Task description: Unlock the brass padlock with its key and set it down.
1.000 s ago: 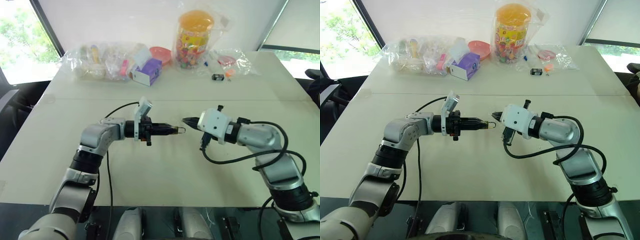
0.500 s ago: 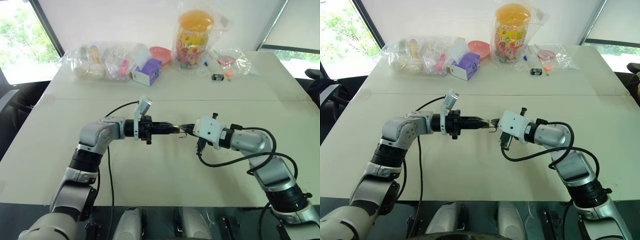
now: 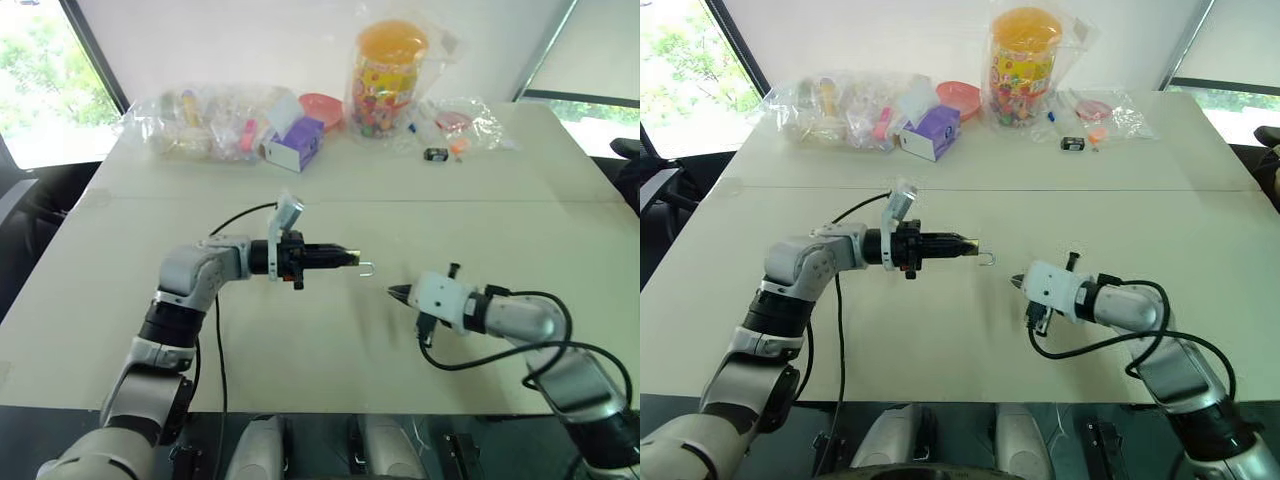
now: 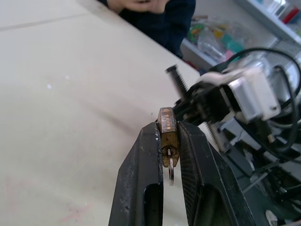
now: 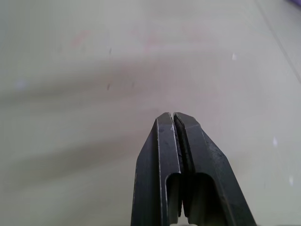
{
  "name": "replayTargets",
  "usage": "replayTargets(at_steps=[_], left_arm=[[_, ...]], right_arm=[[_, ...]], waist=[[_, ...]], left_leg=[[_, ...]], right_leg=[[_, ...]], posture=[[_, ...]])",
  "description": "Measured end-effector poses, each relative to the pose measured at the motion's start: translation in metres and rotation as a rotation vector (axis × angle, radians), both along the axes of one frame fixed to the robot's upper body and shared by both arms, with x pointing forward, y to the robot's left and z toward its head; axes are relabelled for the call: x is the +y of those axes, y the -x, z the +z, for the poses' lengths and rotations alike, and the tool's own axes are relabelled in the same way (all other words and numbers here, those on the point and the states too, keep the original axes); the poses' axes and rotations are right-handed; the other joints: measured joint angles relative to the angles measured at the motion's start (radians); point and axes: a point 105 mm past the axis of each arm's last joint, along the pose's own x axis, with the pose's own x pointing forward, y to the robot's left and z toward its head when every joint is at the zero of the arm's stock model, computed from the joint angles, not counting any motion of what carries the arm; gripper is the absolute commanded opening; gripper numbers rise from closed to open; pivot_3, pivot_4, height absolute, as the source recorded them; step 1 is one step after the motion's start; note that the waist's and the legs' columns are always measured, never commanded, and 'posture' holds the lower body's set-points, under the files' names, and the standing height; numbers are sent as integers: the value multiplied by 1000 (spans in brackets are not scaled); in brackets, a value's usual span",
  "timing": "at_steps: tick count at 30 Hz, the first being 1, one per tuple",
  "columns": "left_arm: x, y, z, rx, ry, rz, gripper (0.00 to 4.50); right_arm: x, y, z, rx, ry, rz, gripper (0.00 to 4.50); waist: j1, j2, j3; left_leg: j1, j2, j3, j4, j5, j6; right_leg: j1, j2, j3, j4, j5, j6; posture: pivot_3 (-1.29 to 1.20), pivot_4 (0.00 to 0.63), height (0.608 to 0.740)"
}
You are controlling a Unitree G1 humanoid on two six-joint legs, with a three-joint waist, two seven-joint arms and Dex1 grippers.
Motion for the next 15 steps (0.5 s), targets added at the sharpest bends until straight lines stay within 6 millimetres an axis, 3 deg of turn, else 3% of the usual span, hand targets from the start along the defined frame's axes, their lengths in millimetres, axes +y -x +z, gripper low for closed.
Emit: replayTargets(at_steps=[5,9,13,15], left_arm=[[-24,-10,-25,37,-16,53,5],[-42,-24,-39,50,-32,126,5],[-47,-35,-52,36,-72,180,5],[-44,-37,-61,44,-97,187,1024]], right_arm=[[1,19,26,-52,-43,-67,38],[3,22,40,-90,-57,-106,38],[4,21,45,-106,-63,-134,38],[4,20,47,-111,-64,-141,0]], waist=[[0,0,0],[-1,0,0],[-2,-1,0],[-3,-1,0]], left_leg=[[0,0,0,0,0,0],[0,0,-1,0,0,0],[0,-1,-1,0,0,0],[0,-1,-1,0,0,0]], right_leg=[[1,1,0,0,0,0],[1,1,0,-1,0,0],[1,2,0,-1,0,0],[1,2,0,-1,0,0]], posture=[[0,150,735],[0,150,735],[0,150,735],[0,150,735]])
